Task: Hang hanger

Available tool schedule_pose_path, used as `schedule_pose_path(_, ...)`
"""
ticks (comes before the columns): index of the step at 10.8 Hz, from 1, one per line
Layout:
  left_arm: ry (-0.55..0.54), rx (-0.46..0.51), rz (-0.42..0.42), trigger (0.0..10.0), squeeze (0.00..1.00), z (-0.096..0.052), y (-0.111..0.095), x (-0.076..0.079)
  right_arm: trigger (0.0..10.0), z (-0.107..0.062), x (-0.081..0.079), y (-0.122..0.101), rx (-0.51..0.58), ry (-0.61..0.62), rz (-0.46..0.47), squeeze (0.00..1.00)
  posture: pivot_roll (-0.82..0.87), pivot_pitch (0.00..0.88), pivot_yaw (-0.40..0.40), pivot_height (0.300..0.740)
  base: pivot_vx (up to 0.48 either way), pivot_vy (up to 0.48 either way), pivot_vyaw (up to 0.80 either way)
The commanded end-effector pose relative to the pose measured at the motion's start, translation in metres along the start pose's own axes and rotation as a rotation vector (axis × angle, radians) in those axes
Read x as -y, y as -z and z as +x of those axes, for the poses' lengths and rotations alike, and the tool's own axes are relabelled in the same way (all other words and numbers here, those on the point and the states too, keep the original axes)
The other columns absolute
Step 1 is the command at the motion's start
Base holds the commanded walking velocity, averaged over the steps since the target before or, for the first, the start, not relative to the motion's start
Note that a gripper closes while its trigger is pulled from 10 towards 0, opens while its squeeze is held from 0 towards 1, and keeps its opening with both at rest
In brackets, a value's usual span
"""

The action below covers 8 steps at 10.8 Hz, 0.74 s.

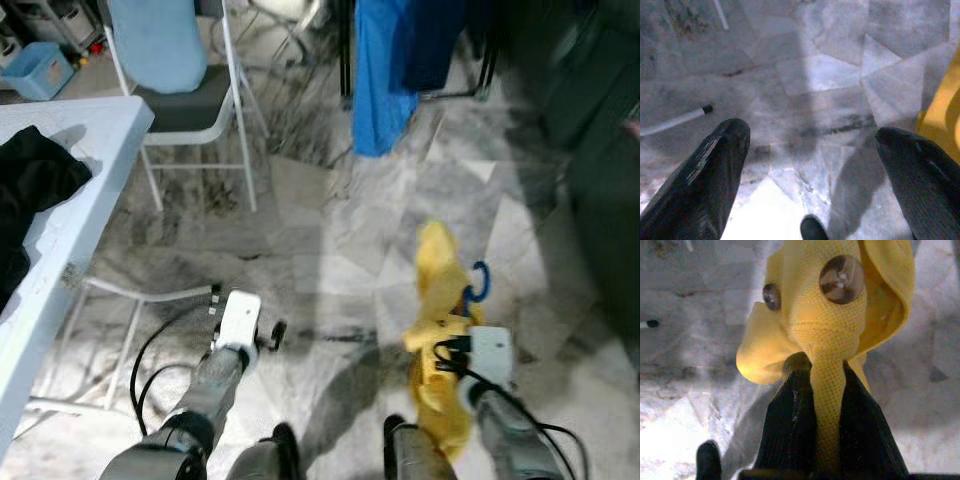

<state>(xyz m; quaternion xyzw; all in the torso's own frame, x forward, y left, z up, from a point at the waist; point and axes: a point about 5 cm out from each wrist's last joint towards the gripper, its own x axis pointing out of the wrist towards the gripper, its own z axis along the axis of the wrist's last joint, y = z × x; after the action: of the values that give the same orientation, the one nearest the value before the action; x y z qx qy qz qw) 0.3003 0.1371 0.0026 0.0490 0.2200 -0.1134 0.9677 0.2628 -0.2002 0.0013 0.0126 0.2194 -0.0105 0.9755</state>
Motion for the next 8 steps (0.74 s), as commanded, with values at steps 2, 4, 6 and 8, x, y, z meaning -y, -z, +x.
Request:
schedule_pose_path(2,-0.016,-0.049,-0.011,10.0,0.0,-0.005,0.013,-0.007,10.0,0.0,-0.004,0.001,0.008,-0.007,0.001,0.0,-0.23,0.15,0.098,0.74,0.0,0.0,0.0)
schedule_pose_path(4,0.052,-0.166,-0.005,10.0,0.0,-0.014,0.042,0.012,10.0,0.001,-0.031,0.016,-0.024,-0.047,0.048,0.0,-0.23,0.108,0.084,0.74,0.315,0.0,0.0)
schedule_pose_path(6,0.101,-0.188,0.021,10.0,0.0,-0.016,0.048,0.022,10.0,-0.002,-0.033,0.026,-0.047,-0.036,0.06,0.0,-0.24,0.115,0.098,0.74,0.362,0.0,0.0)
schedule_pose_path(8,0.115,-0.225,0.024,10.0,0.0,-0.02,0.057,0.025,10.0,-0.004,-0.027,0.033,-0.069,-0.014,0.081,0.0,-0.25,0.119,0.097,0.74,0.382,0.0,-0.23)
